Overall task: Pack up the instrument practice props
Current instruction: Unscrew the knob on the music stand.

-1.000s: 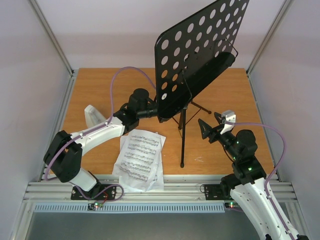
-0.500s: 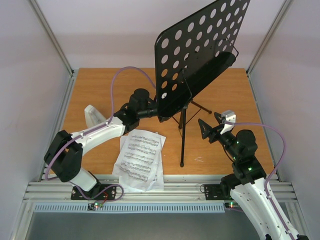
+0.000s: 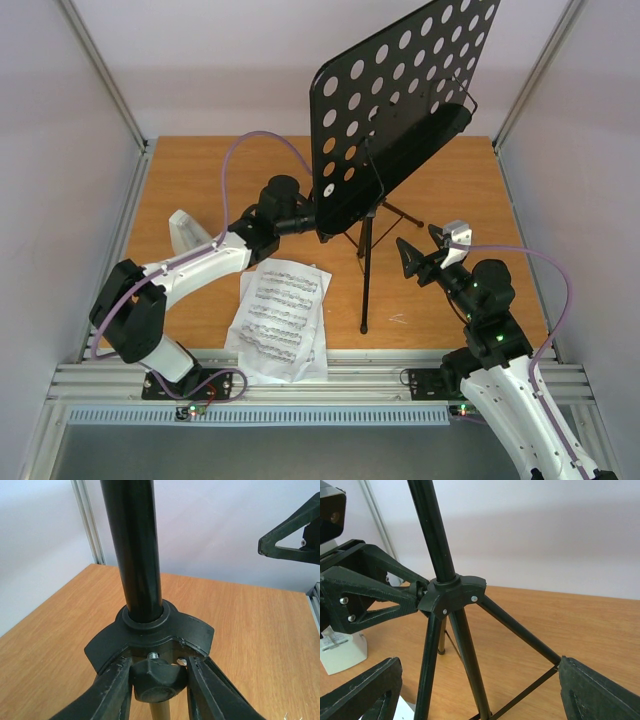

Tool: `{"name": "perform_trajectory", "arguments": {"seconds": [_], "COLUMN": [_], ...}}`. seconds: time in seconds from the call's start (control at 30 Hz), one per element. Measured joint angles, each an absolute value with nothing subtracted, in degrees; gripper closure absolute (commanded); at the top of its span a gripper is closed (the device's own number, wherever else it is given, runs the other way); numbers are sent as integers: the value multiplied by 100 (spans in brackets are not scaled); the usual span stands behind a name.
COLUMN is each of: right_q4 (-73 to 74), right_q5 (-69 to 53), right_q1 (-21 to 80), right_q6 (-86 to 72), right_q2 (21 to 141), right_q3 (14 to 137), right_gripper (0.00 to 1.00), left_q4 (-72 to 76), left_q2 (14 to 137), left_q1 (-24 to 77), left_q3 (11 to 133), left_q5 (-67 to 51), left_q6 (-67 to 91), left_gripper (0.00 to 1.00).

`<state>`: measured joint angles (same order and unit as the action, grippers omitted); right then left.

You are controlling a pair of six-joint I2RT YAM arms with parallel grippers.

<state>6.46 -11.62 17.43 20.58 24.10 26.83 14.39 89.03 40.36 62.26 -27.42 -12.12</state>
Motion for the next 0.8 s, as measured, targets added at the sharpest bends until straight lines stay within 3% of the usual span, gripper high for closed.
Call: {"name": "perform_trajectory", "arguments": {"seconds": [0.4, 0.8], "right_q4": [648, 646], "right_q5": [-1160, -1162], "right_q1": [1743, 1743], "right_q6": [2058, 2058], "right_q2": [2410, 2410], "right_q3": [2681, 2681], "right_gripper": [14, 13], "left_q4": [1343, 1302], "left_q2": [8930, 8930], "left_q1": [4025, 3785], "left_q3": [6302, 6322], "left_q5": [-2786, -3312], "left_q6": [-864, 1041], "left_gripper": [78, 81]}}
